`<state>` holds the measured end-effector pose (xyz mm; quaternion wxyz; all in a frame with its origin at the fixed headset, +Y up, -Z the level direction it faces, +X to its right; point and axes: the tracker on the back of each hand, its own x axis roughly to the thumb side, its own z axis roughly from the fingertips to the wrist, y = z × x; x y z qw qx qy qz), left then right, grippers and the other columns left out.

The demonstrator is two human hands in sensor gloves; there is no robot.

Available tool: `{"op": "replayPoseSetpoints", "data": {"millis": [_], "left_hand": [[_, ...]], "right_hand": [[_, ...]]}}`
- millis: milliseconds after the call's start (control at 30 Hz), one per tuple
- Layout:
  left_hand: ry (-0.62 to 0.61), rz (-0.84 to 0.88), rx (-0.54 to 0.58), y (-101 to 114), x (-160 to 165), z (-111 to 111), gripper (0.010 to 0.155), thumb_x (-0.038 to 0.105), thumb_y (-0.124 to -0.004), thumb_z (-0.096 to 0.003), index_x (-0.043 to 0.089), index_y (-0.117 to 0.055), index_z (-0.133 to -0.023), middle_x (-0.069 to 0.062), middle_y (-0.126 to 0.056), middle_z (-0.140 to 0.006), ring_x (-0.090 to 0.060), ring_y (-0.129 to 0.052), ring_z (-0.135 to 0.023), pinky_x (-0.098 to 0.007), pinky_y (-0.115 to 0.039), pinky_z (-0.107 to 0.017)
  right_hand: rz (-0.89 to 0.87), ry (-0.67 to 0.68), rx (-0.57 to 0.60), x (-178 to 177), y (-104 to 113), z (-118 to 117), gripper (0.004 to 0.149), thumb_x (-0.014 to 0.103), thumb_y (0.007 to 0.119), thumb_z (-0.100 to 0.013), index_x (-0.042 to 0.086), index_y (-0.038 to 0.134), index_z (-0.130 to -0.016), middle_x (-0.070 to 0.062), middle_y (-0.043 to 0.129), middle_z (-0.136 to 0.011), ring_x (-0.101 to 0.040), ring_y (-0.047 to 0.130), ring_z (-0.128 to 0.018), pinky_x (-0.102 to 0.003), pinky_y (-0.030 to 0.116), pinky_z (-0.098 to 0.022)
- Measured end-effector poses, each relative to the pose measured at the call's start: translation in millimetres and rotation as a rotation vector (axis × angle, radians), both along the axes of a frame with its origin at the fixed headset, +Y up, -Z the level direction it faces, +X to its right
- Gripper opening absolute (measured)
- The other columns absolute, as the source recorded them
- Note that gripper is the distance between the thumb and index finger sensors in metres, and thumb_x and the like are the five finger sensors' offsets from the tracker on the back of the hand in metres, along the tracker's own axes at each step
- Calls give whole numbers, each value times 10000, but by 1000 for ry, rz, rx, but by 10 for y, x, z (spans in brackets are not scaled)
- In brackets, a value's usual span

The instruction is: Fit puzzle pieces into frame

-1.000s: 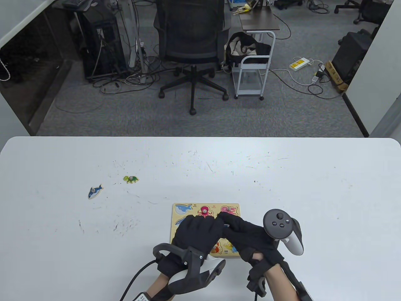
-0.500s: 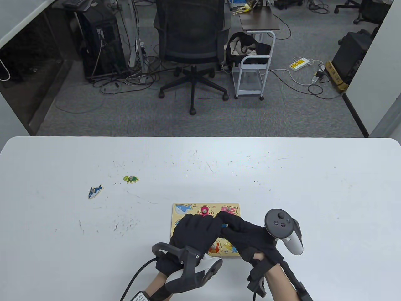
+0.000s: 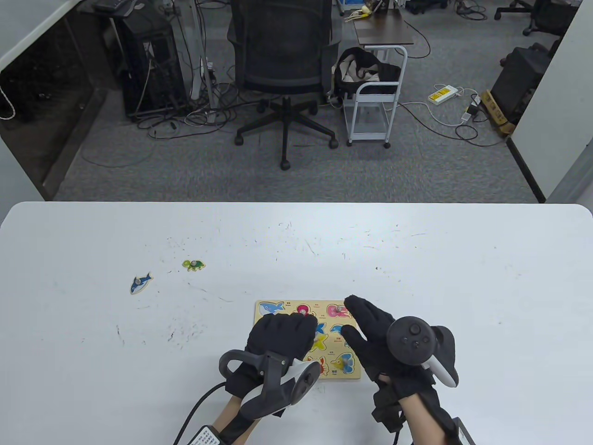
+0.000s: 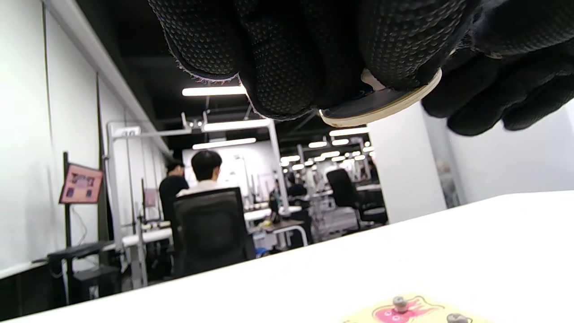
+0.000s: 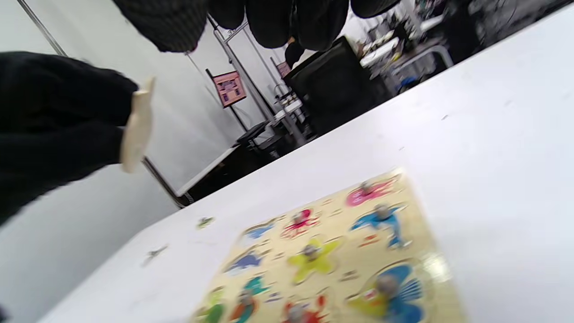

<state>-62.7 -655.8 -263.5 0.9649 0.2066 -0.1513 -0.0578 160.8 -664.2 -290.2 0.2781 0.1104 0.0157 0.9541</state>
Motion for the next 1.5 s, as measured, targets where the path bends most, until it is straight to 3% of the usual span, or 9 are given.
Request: {"op": "replayPoseSetpoints", "data": {"millis": [200,367,700,1100,1500], "left_hand": [[43,-20,-57,-41,-36,-151,470,521,-851,-463,441,-786,-921,148,-951,-905,-74,-982,-802,-380,-814,-701],[111,-85,-91,-19,-87,-373,469,523,-852,-461,453,-782,-920,159,-946,-910,-68,-978,-807,-372,-810,-709],[193,-159,-214,-17,-85,-930,466,515,-855,-460,460,-782,-916,164,-941,-917,-68,-972,-819,-373,-804,-717],[302,-210,-363,-473,-201,-1422,464,513,-858,-457,464,-782,-913,167,-943,-915,-67,-973,-818,-371,-804,-717],[326,-320,-440,-938,-209,-1551,458,514,-860,-454,468,-789,-904,174,-950,-905,-61,-980,-811,-371,-807,-714]], "right_hand": [[255,-210,66,163,34,-16,670,502,777,-501,316,526,-1094,-21,580,-1176,-370,588,-1089,-602,443,-800],[331,-338,78,364,32,-58,674,510,768,-502,328,509,-1097,-9,546,-1190,-364,533,-1115,-606,407,-811],[289,-338,32,449,-12,-104,672,511,767,-502,320,516,-1096,-9,562,-1184,-362,548,-1110,-603,416,-809],[297,-321,25,424,-33,-117,668,510,765,-503,314,526,-1094,-14,569,-1181,-360,563,-1103,-596,433,-806],[310,-313,16,400,-47,-125,670,512,763,-503,313,523,-1096,-13,567,-1181,-361,563,-1103,-594,436,-805]]}}
